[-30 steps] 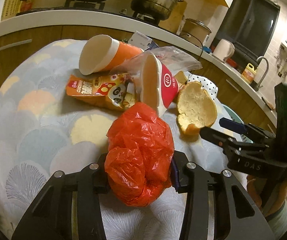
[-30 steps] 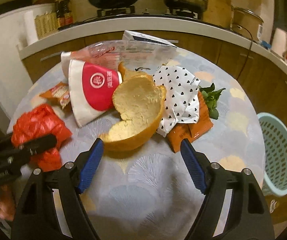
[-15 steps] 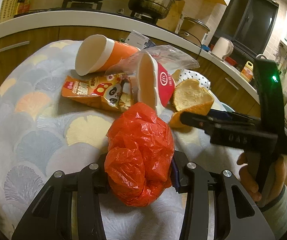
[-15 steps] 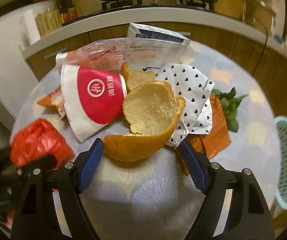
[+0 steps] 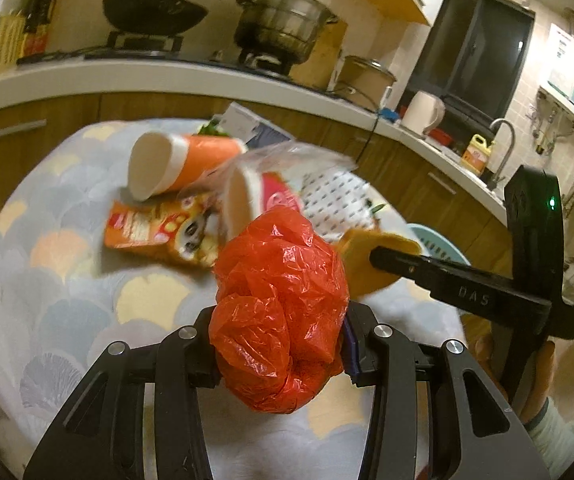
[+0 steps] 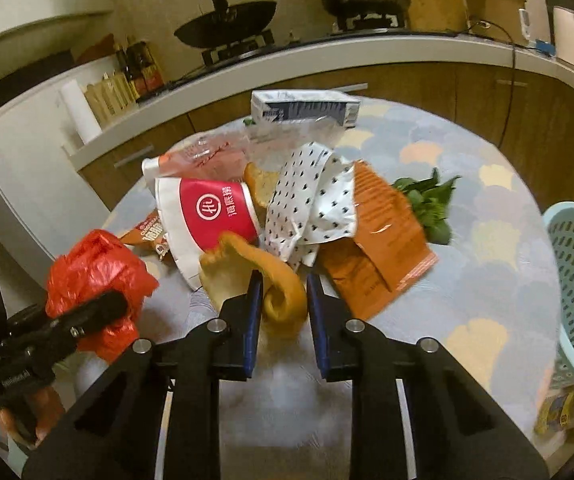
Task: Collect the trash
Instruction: 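Grasp the bread crust with the right tool while the left tool holds the red bag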
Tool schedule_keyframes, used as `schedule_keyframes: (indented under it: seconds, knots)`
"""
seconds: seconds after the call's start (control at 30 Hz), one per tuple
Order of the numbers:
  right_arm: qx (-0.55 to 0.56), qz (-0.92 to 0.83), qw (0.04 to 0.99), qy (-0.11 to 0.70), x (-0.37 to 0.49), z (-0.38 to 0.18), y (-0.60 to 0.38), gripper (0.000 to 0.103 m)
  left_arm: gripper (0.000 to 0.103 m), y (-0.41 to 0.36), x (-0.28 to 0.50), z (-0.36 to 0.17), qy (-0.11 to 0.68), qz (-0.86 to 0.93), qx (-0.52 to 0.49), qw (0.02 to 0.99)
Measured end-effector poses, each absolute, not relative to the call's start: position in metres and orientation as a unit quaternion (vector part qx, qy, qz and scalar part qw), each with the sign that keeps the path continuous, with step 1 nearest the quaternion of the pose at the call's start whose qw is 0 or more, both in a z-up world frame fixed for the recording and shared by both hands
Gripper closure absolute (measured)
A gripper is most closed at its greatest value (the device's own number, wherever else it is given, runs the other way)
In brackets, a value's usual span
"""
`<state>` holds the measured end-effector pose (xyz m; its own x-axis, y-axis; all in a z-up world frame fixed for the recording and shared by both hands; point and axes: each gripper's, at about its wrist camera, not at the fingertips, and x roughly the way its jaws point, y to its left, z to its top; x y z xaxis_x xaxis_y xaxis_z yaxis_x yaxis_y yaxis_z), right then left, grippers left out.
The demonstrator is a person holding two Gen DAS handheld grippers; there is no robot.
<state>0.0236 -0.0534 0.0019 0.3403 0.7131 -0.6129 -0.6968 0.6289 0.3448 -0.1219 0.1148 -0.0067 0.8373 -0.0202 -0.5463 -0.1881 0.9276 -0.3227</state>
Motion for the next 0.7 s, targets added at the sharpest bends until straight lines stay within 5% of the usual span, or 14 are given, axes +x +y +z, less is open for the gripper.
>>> schedule_keyframes:
  seconds: [0.7]
  knots:
    - [0.051, 0.293, 0.902, 0.314, 0.072, 0.044, -0.194, 0.084, 0.062, 0.018, -0.016, 0.067, 0.265, -0.051, -0.100, 0.958]
